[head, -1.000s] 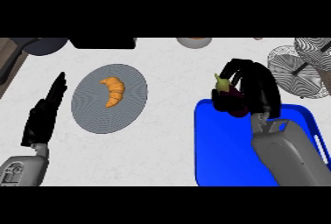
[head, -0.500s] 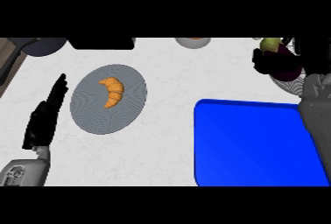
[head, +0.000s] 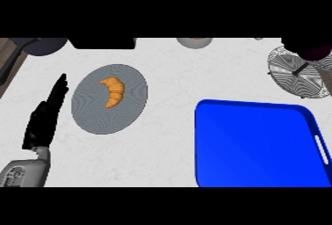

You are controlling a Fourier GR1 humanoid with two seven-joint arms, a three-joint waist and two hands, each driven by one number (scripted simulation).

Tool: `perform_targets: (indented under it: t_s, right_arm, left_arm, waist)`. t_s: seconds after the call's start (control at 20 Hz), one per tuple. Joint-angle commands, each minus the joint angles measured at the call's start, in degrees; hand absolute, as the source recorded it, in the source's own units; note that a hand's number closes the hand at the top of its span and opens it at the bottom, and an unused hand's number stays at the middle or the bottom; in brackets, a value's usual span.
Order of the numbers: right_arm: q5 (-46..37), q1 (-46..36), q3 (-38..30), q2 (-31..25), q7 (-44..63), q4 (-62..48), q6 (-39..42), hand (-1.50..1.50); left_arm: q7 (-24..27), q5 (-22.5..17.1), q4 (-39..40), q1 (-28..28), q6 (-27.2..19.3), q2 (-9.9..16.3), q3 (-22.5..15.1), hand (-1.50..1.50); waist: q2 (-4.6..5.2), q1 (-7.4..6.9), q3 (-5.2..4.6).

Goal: Pick the eggplant from the tray and place it in the tiered basket

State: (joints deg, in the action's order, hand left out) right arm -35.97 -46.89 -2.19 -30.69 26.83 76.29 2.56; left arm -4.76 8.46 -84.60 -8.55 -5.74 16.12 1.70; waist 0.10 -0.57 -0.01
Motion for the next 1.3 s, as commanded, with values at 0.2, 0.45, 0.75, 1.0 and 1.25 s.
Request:
perform_targets:
  t_s: [0.2,0.45,0.75,1.0,1.25]
  right_arm:
    - [-11.62,-4.17,1.45,-5.26,-9.08,-17.50,-6.97,1.50]
    - [-18.23,-6.52,2.29,-8.93,-12.07,-28.96,-11.07,1.50]
    - [-17.60,-10.00,-1.24,-11.51,-24.42,-42.58,-15.08,1.50]
    - [-16.12,-14.67,-3.68,-13.36,-31.62,-51.29,-11.60,1.50]
    - [-13.48,-13.96,-6.63,-12.70,-36.96,-57.07,-10.93,1.50]
  left_arm:
    - [2.09,0.35,0.97,0.48,0.77,0.04,0.58,0.00]
    - [0.45,0.53,2.25,-2.91,0.73,-0.23,0.84,0.00]
    - [4.04,1.31,3.62,-0.87,0.61,-1.35,0.58,0.00]
    - [1.61,1.11,1.64,-1.64,1.50,-0.60,1.17,0.00]
    - [3.32,0.96,5.11,-2.33,1.78,-1.09,1.76,0.00]
  waist:
    - [0.41,-0.94,0.01]
    - [0.70,-1.13,0.03]
    - [0.58,-0.94,0.04]
    - [0.52,-1.24,0.06]
    - [0.69,-1.16,0.07]
